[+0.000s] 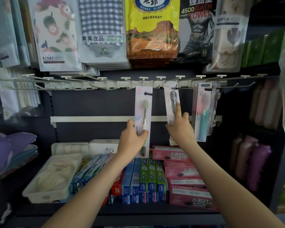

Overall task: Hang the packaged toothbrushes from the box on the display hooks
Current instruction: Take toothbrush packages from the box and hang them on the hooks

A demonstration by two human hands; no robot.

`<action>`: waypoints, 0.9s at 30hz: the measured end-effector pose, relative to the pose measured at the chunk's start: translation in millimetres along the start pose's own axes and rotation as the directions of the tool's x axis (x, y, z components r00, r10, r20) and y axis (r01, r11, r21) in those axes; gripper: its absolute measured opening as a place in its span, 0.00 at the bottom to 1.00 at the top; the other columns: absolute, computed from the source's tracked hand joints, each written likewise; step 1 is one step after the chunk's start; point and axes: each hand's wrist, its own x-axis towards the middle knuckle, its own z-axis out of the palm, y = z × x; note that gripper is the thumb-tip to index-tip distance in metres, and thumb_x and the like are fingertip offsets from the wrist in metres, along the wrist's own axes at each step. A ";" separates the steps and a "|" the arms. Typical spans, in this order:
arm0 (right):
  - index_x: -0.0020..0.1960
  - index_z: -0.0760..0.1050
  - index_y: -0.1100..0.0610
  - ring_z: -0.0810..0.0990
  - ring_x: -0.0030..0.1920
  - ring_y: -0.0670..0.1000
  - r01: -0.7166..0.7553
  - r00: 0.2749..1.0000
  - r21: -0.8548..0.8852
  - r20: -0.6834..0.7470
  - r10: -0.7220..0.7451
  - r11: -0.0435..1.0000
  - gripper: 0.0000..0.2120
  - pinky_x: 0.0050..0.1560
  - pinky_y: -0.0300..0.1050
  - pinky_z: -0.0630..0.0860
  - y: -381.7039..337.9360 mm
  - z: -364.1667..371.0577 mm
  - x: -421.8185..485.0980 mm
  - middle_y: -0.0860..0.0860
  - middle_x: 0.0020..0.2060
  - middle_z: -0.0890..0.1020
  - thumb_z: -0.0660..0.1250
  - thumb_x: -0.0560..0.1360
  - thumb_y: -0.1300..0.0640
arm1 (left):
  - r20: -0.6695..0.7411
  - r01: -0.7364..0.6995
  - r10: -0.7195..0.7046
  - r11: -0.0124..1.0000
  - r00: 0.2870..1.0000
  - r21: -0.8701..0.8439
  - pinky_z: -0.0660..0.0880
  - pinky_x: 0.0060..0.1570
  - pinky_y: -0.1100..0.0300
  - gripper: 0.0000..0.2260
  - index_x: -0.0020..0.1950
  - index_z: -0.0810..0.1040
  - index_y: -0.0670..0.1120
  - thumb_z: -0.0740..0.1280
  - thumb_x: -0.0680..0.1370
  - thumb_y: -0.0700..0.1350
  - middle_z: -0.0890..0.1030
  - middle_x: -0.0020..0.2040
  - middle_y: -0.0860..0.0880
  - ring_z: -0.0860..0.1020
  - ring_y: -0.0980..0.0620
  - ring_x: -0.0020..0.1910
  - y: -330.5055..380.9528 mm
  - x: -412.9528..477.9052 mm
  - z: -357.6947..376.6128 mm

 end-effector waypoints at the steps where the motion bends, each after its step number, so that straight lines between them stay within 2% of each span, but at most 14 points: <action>1: 0.78 0.38 0.49 0.73 0.47 0.55 -0.001 1.000 0.027 0.012 0.000 1.000 0.44 0.37 0.46 0.69 -1.2 1.0 1.0 0.58 0.65 0.63 0.67 0.77 0.55 | 0.002 0.001 -0.001 1.000 1.000 -0.002 0.74 0.36 0.54 0.13 0.54 0.67 0.47 0.68 0.77 0.50 0.78 0.42 0.46 0.77 0.49 0.38 0.4 -0.4 1.3; 3: 0.78 0.39 0.49 0.74 0.54 0.57 -0.015 0.999 0.069 0.053 0.012 0.997 0.44 0.42 0.47 0.71 -2.7 0.7 1.9 0.58 0.67 0.63 0.68 0.76 0.54 | 0.002 -0.001 0.001 1.000 1.000 -0.006 0.72 0.36 0.55 0.13 0.53 0.67 0.46 0.68 0.77 0.50 0.78 0.42 0.45 0.77 0.49 0.38 1.1 -0.9 3.4; 6: 0.78 0.41 0.51 0.68 0.65 0.61 -0.007 0.997 0.090 0.083 -0.001 0.996 0.41 0.55 0.52 0.72 -1.9 -1.0 -4.1 0.60 0.69 0.62 0.66 0.78 0.52 | 0.012 -0.008 0.008 1.000 1.000 -0.017 0.70 0.34 0.56 0.13 0.51 0.68 0.45 0.68 0.77 0.50 0.77 0.40 0.44 0.75 0.49 0.36 1.0 -3.1 5.1; 9: 0.78 0.51 0.55 0.72 0.63 0.58 0.107 0.994 0.273 -0.007 -0.110 0.956 0.31 0.58 0.48 0.71 -1.8 -6.1 -18.4 0.59 0.68 0.67 0.61 0.81 0.53 | 0.031 -0.034 0.034 0.999 0.999 0.003 0.71 0.35 0.55 0.14 0.52 0.68 0.44 0.68 0.77 0.51 0.75 0.39 0.47 0.74 0.51 0.35 2.5 -6.9 9.0; 12: 0.72 0.65 0.53 0.79 0.53 0.51 0.120 0.983 0.537 0.053 -0.175 0.835 0.21 0.50 0.36 0.74 -8.1 -18.4 -35.6 0.52 0.53 0.79 0.61 0.80 0.51 | 0.071 -0.077 0.077 0.997 0.994 -0.002 0.73 0.35 0.56 0.14 0.52 0.68 0.46 0.69 0.76 0.52 0.76 0.40 0.50 0.76 0.51 0.38 9.7 -10.6 18.4; 14: 0.66 0.68 0.51 0.81 0.49 0.52 0.095 0.972 0.609 0.112 -0.204 0.787 0.16 0.49 0.42 0.79 -10.2 -21.9 -41.1 0.53 0.48 0.81 0.64 0.79 0.54 | 0.136 -0.102 0.107 0.994 0.985 -0.043 0.72 0.33 0.60 0.15 0.54 0.68 0.46 0.69 0.77 0.53 0.76 0.41 0.52 0.76 0.54 0.38 17.4 -13.9 27.2; 16: 0.63 0.68 0.51 0.82 0.49 0.56 0.056 0.980 0.645 0.111 -0.166 0.762 0.15 0.51 0.56 0.80 -6.7 -25.7 -41.2 0.56 0.49 0.81 0.65 0.78 0.59 | 0.216 -0.086 0.118 0.985 0.969 -0.150 0.76 0.38 0.58 0.15 0.57 0.69 0.45 0.68 0.78 0.51 0.78 0.45 0.49 0.79 0.52 0.42 24.8 -16.6 35.5; 17: 0.61 0.68 0.51 0.82 0.49 0.56 0.034 0.985 0.667 0.105 -0.139 0.744 0.15 0.52 0.58 0.79 -2.7 -29.2 -40.2 0.55 0.49 0.81 0.65 0.77 0.61 | 0.258 -0.065 0.121 0.974 0.958 -0.215 0.77 0.42 0.57 0.14 0.60 0.70 0.46 0.67 0.78 0.50 0.80 0.48 0.48 0.80 0.52 0.45 28.0 -17.2 38.6; 19: 0.60 0.68 0.51 0.81 0.51 0.53 0.008 0.988 0.695 0.105 -0.112 0.719 0.14 0.55 0.55 0.79 7.2 -38.0 -37.8 0.53 0.50 0.81 0.64 0.78 0.63 | 0.327 -0.044 0.145 0.954 0.934 -0.296 0.78 0.49 0.56 0.13 0.63 0.71 0.49 0.66 0.80 0.48 0.81 0.52 0.49 0.80 0.53 0.50 31.9 -16.0 43.3; 21: 0.61 0.67 0.52 0.80 0.53 0.52 -0.008 0.988 0.716 0.114 -0.106 0.698 0.15 0.55 0.49 0.78 17.2 -45.4 -37.0 0.52 0.51 0.80 0.65 0.77 0.64 | 0.361 -0.053 0.173 0.947 0.916 -0.318 0.78 0.52 0.54 0.11 0.61 0.72 0.52 0.66 0.79 0.46 0.81 0.52 0.49 0.80 0.53 0.50 34.9 -13.5 47.7; 23: 0.60 0.65 0.55 0.79 0.49 0.51 -0.009 0.992 0.681 0.099 -0.081 0.732 0.15 0.47 0.36 0.77 24.7 -49.6 -37.6 0.51 0.49 0.78 0.66 0.77 0.62 | 0.361 -0.090 0.202 0.948 0.910 -0.304 0.78 0.47 0.55 0.09 0.57 0.72 0.52 0.67 0.79 0.46 0.82 0.48 0.49 0.81 0.53 0.45 39.4 -13.1 54.1; 24: 0.58 0.64 0.57 0.78 0.46 0.50 -0.016 0.995 0.635 0.087 -0.051 0.773 0.15 0.39 0.29 0.74 26.5 -51.7 -39.1 0.50 0.46 0.76 0.67 0.76 0.61 | 0.351 -0.130 0.224 0.953 0.909 -0.272 0.76 0.41 0.57 0.07 0.56 0.72 0.51 0.67 0.79 0.46 0.82 0.43 0.49 0.80 0.53 0.39 42.1 -13.9 58.2; 25: 0.57 0.64 0.58 0.76 0.44 0.49 -0.018 0.998 0.593 0.064 -0.025 0.805 0.15 0.34 0.27 0.71 28.4 -53.2 -40.2 0.50 0.45 0.74 0.69 0.76 0.59 | 0.337 -0.178 0.247 0.958 0.908 -0.223 0.72 0.33 0.61 0.07 0.55 0.71 0.50 0.66 0.79 0.47 0.80 0.38 0.49 0.76 0.55 0.33 45.4 -15.2 62.4; 27: 0.55 0.65 0.58 0.74 0.44 0.48 0.007 1.000 0.511 0.013 -0.015 0.860 0.17 0.32 0.29 0.69 33.6 -56.5 -41.3 0.51 0.46 0.74 0.71 0.74 0.54 | 0.312 -0.258 0.288 0.957 0.905 -0.135 0.63 0.25 0.65 0.06 0.53 0.68 0.50 0.65 0.80 0.47 0.75 0.33 0.49 0.70 0.57 0.26 52.4 -17.8 70.7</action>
